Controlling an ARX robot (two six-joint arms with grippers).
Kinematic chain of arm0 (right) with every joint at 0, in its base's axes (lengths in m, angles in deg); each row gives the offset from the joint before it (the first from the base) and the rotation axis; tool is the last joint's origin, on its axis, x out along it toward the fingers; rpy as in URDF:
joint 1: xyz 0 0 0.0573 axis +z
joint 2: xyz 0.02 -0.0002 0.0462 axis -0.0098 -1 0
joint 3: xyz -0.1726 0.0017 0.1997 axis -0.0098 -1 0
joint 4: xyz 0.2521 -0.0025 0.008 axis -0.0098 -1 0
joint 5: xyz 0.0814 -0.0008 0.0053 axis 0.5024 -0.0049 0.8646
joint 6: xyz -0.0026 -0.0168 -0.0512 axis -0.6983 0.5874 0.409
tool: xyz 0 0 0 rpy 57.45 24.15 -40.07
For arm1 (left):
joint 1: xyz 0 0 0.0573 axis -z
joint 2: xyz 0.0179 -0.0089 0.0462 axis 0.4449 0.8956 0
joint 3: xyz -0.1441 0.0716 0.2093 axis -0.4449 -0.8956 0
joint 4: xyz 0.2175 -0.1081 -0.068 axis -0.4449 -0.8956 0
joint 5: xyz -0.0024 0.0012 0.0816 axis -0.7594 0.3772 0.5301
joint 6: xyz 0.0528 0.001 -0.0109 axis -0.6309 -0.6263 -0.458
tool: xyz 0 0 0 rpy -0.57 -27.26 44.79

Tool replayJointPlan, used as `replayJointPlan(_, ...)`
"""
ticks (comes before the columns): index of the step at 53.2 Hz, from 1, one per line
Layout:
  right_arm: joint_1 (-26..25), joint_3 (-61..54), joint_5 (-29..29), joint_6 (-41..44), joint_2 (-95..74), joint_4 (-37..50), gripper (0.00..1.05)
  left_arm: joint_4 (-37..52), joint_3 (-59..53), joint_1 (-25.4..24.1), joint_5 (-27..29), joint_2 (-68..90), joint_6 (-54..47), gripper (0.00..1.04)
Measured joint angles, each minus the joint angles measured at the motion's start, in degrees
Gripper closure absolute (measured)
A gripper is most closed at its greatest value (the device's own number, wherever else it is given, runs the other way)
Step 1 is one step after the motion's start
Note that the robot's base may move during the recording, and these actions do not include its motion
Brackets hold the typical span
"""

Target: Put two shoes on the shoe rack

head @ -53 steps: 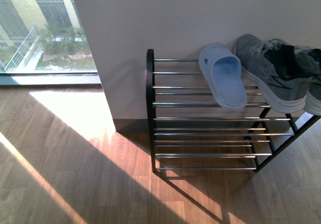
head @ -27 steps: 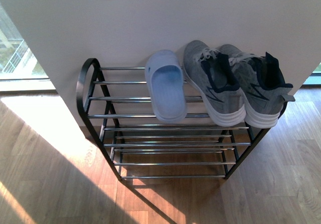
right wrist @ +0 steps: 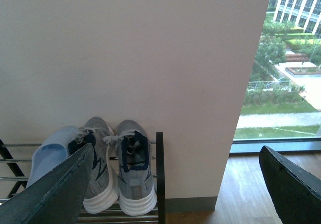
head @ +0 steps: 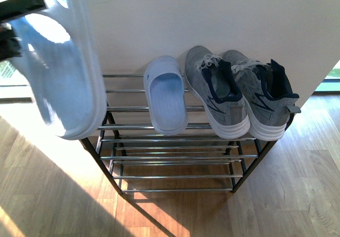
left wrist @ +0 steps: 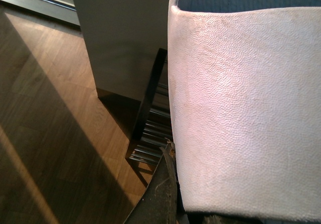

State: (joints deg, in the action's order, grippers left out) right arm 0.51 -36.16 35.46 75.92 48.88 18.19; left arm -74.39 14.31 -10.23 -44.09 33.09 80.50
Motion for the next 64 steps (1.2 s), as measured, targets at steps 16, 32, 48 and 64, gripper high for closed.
replayJointPlan(16, 0.0, 0.0, 0.0, 0.0, 0.0, 0.0, 0.09, -5.3, 22.4, -0.7, -3.1, 28.9, -9.2, 1.03)
replayJointPlan(32, 0.0, 0.0, 0.0, 0.0, 0.0, 0.0, 0.09, -12.0, 42.1, -2.0, -2.6, 47.2, -18.9, 1.03)
replayJointPlan(48, 0.0, 0.0, 0.0, 0.0, 0.0, 0.0, 0.09, -14.4, 49.3, -2.6, -2.5, 56.1, -21.4, 1.03)
replayJointPlan(64, 0.0, 0.0, 0.0, 0.0, 0.0, 0.0, 0.09, -16.3, 53.5, -2.3, -2.1, 60.0, -25.1, 0.81)
